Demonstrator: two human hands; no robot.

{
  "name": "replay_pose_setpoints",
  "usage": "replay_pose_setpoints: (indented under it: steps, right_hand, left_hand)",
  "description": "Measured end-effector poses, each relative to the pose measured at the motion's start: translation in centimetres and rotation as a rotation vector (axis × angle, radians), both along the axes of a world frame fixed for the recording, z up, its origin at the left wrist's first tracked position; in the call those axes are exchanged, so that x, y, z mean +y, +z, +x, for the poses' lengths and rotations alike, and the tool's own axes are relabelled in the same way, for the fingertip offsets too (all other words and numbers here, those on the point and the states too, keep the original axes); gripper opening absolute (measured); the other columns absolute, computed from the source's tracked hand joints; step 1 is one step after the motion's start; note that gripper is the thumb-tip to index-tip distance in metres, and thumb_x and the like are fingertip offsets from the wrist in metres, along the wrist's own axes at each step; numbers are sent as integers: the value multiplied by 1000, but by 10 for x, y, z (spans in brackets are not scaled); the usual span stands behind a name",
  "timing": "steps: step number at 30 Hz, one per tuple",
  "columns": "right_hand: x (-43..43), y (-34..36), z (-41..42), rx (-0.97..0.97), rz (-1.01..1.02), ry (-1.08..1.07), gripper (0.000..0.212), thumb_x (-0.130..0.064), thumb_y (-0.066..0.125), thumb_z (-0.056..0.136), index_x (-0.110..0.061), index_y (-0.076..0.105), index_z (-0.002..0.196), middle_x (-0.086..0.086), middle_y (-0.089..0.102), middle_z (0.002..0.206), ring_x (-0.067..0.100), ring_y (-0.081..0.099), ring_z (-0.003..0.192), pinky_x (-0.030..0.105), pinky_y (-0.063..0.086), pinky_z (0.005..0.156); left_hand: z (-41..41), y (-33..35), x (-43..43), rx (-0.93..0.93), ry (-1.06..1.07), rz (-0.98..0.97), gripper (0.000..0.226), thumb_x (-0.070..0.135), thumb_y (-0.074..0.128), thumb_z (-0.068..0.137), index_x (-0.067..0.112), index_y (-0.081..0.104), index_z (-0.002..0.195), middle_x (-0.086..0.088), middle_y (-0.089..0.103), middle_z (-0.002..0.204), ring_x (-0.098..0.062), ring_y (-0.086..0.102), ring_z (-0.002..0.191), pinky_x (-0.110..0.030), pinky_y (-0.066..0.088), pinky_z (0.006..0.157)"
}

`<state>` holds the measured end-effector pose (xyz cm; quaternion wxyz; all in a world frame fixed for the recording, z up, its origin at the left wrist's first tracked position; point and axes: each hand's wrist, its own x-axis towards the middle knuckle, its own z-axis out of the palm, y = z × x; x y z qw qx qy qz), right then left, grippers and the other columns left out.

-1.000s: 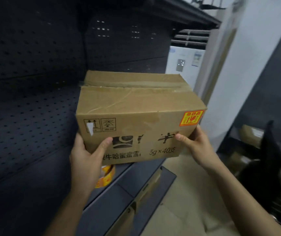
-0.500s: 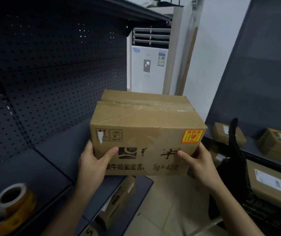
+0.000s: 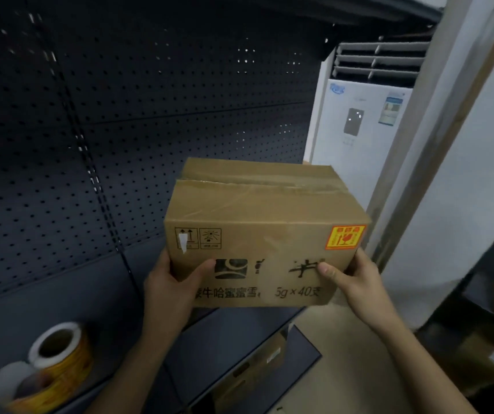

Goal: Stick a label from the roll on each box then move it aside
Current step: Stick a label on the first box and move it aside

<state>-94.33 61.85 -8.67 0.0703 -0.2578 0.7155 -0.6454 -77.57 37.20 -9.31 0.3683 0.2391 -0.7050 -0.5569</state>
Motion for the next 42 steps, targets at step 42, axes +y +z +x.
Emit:
replay_pose_setpoints:
  steps: [42]
  right_hand:
    - [-216,-18,-139,34,177,552,41,-29,76,85,-38,57,120,-25,69,104,-12,63,96,16,53,82]
  left_hand:
    - [-33,-21,-81,-66,619,51,45,26,73,79,21,58,121,12,72,110,-1,66,104,-33,53,92]
